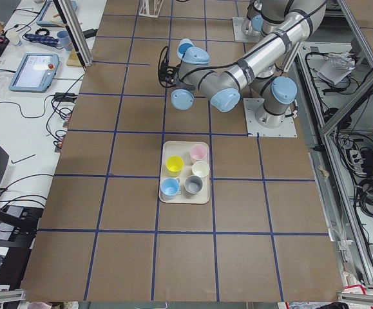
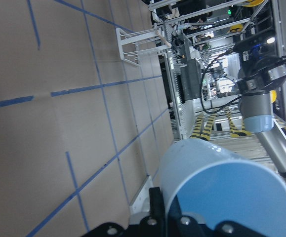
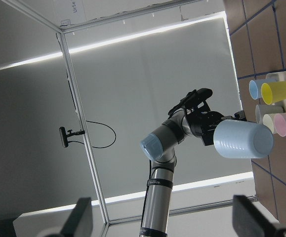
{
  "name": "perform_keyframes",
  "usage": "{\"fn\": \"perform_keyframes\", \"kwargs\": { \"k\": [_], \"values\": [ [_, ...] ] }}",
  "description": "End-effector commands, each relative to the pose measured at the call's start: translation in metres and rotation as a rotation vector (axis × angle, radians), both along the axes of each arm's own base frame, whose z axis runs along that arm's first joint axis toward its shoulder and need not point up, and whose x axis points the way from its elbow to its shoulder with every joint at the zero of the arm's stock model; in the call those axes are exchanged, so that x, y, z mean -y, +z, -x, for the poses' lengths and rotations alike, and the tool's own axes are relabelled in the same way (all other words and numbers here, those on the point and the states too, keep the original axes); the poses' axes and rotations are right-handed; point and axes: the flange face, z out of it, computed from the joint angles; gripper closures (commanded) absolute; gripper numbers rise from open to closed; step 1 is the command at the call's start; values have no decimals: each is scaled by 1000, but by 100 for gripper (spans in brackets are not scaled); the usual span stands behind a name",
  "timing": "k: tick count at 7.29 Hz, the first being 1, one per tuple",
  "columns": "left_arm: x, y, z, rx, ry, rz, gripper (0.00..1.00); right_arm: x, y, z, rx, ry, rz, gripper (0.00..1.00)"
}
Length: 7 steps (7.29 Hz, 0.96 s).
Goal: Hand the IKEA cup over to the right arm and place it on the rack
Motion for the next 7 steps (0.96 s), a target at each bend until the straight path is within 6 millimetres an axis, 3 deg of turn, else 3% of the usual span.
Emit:
{"fn": "perform_keyframes", "kwargs": {
  "k": [1, 3, 7],
  "values": [
    [4, 12, 79, -82, 22, -82, 100, 2, -6, -1, -14, 1, -9, 0],
    [-5, 22, 90, -90, 11, -87, 100, 1, -15, -13, -16, 27, -43, 0],
    [-12, 33, 101, -91, 23, -45, 100, 12, -35, -13, -16, 29, -119, 0]
  ]
}}
